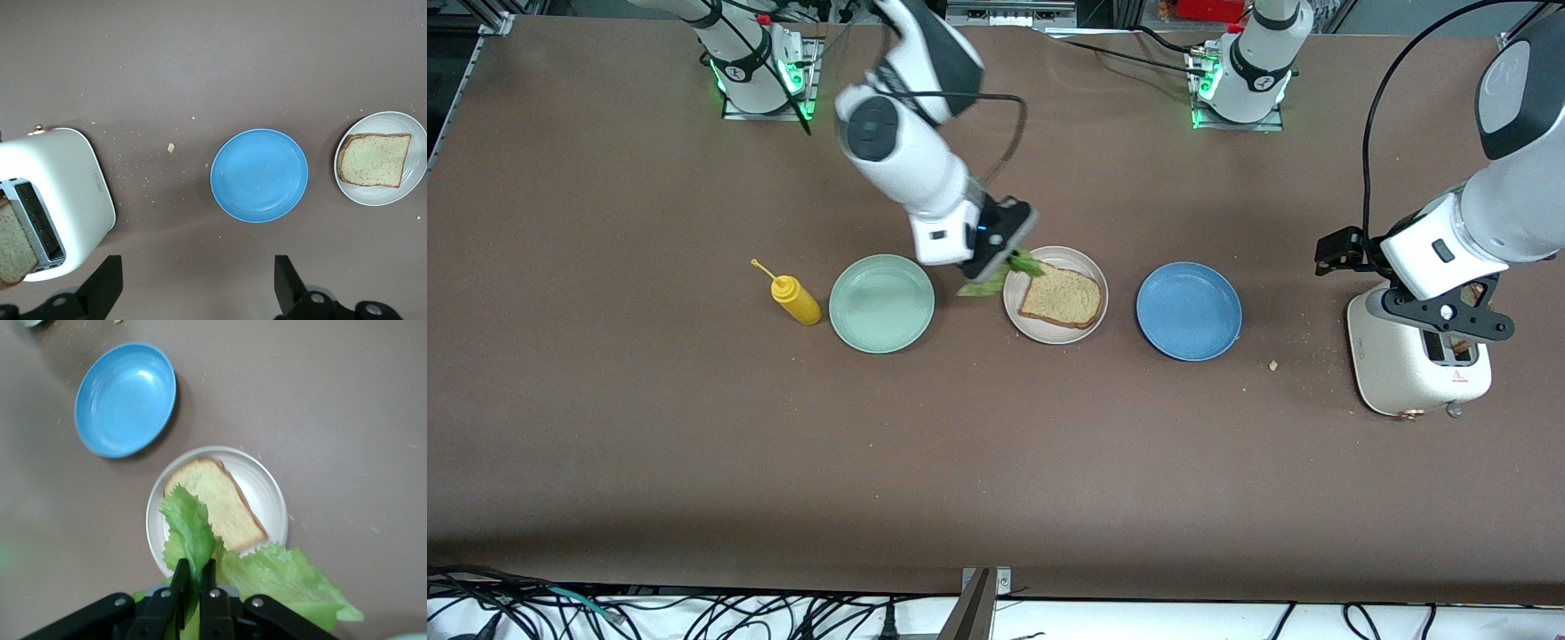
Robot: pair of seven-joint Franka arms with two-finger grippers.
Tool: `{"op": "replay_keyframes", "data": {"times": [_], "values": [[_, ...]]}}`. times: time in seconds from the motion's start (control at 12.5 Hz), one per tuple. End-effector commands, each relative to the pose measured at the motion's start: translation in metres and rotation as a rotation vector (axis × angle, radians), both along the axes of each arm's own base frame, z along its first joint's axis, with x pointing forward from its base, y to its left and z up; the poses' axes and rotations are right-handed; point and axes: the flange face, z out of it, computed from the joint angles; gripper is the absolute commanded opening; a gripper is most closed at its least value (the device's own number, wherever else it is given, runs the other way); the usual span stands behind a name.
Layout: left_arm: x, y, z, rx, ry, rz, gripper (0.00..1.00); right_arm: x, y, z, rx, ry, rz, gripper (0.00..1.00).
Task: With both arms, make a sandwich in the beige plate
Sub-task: 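Carry the lettuce leaf over the toast on the beige plate, then lower the lettuce onto the toast and open the right gripper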
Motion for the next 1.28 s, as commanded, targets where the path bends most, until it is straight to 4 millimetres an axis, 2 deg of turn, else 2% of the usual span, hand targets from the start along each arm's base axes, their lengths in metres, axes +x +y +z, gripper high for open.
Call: {"op": "replay_keyframes", "data": {"times": [0.0, 0.08, 0.24, 0.4, 0.56, 0.8, 1.2], "values": [[-0.004, 0.002, 0.006, 0.026, 0.0, 0.002, 1.0, 0.001, 0.054, -0.046, 0.02, -0.056, -0.095, 0.0], [-0.004, 0.002, 0.006, 0.026, 0.0, 0.002, 1.0, -0.003, 0.067, -0.062, 0.011, -0.057, -0.111, 0.0], [-0.004, 0.002, 0.006, 0.026, 0.0, 0.002, 1.0, -0.014, 0.078, -0.086, -0.006, -0.088, -0.12, 0.0], [-0.004, 0.002, 0.006, 0.026, 0.0, 0.004, 1.0, -0.016, 0.078, -0.114, -0.018, -0.096, -0.128, 0.0], [-0.004, 0.002, 0.006, 0.026, 0.0, 0.004, 1.0, -0.029, 0.083, -0.148, -0.035, -0.113, -0.116, 0.0], [-0.004, 0.002, 0.006, 0.026, 0.0, 0.004, 1.0, -0.036, 0.08, -0.19, -0.039, -0.154, -0.117, 0.0], [-0.004, 0.001, 0.005, 0.026, 0.001, 0.002, 1.0, -0.035, 0.079, -0.19, -0.044, -0.167, -0.111, 0.0]]}}
